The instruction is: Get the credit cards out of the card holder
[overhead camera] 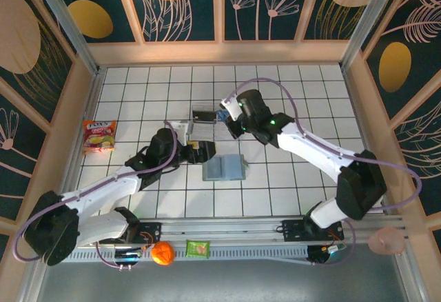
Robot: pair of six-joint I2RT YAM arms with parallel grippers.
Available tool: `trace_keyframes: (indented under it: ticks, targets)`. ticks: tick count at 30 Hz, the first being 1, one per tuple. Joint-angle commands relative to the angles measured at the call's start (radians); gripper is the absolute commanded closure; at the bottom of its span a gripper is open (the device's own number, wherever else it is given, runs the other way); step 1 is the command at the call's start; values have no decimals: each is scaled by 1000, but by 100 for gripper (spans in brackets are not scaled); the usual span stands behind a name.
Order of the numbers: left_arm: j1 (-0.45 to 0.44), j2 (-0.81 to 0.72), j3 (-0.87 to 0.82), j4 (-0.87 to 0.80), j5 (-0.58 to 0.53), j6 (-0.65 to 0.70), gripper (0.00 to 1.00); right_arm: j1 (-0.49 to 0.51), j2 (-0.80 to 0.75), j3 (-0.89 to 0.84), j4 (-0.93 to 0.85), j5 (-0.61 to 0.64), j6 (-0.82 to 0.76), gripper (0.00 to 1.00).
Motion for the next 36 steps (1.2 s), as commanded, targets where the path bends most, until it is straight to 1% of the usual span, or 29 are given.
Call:
trace_keyframes:
  ticks: [1, 4, 8, 13, 16, 20, 24, 31, 36]
  targets:
    - [39, -53, -34, -101, -30, -14, 1, 2, 79, 132, -162, 37, -227, 100]
    - [66, -101, -64, -133, -40, -29, 1, 0, 161, 247, -261, 106, -301, 100]
    - [78, -161, -95, -170, -84, -51, 1, -10, 255, 380, -364, 167, -367, 100]
    - [90, -194, -86, -234, -125, -53, 1, -13, 318, 491, -434, 135, -412, 100]
    - [96, -197, -78, -265, -143, -50, 1, -12, 343, 549, -487, 137, -449, 100]
    - [106, -190, -74, -278, -149, -54, 1, -14, 355, 590, -539, 135, -493, 100]
    - [112, -174, -53, -302, -161, -53, 1, -21, 354, 615, -565, 92, -536, 100]
    - [120, -127, -19, -331, -189, -51, 1, -54, 341, 575, -559, 13, -589, 100]
    - [126, -89, -13, -321, -189, -59, 1, -69, 358, 554, -536, 13, -611, 100]
